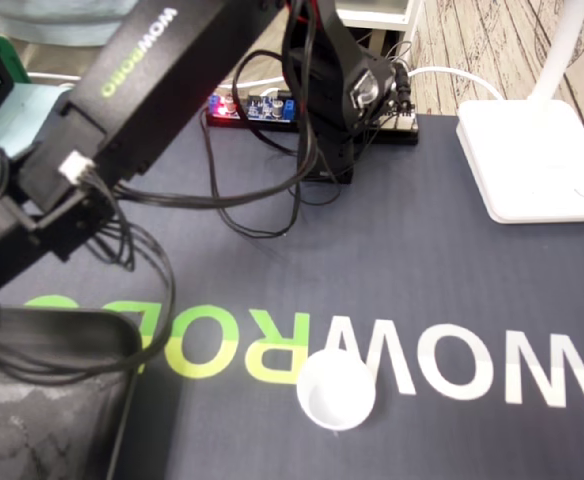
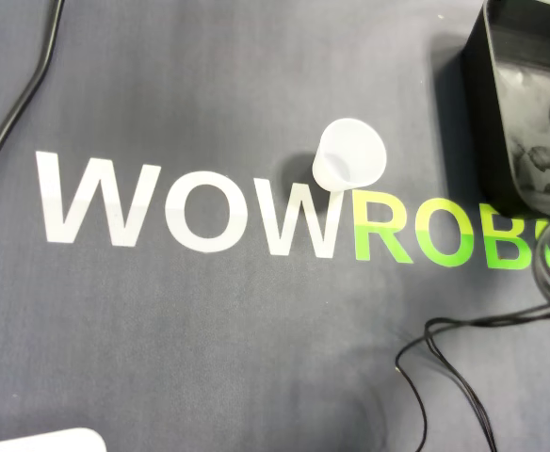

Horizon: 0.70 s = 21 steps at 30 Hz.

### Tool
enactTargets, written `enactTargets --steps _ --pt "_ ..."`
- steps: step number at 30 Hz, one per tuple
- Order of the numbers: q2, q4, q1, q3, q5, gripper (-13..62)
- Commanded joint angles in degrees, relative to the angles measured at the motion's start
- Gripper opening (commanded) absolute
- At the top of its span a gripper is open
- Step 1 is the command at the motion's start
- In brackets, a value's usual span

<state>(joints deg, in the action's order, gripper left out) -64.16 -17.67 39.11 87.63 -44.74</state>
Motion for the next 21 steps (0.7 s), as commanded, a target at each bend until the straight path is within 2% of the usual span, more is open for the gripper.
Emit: enactTargets --steps 1,2,11,21 --pt "-0.97 -2.2 0.09 -4.92 -2.81 1.2" --pt "-0.35 -2.2 0.09 -4.92 -7.82 1.1" --pt "2.72 -5.27 0.18 -4.57 -24.87 1.2" --pt "5.27 -6.77 0.26 -4.48 -27.33 1.1"
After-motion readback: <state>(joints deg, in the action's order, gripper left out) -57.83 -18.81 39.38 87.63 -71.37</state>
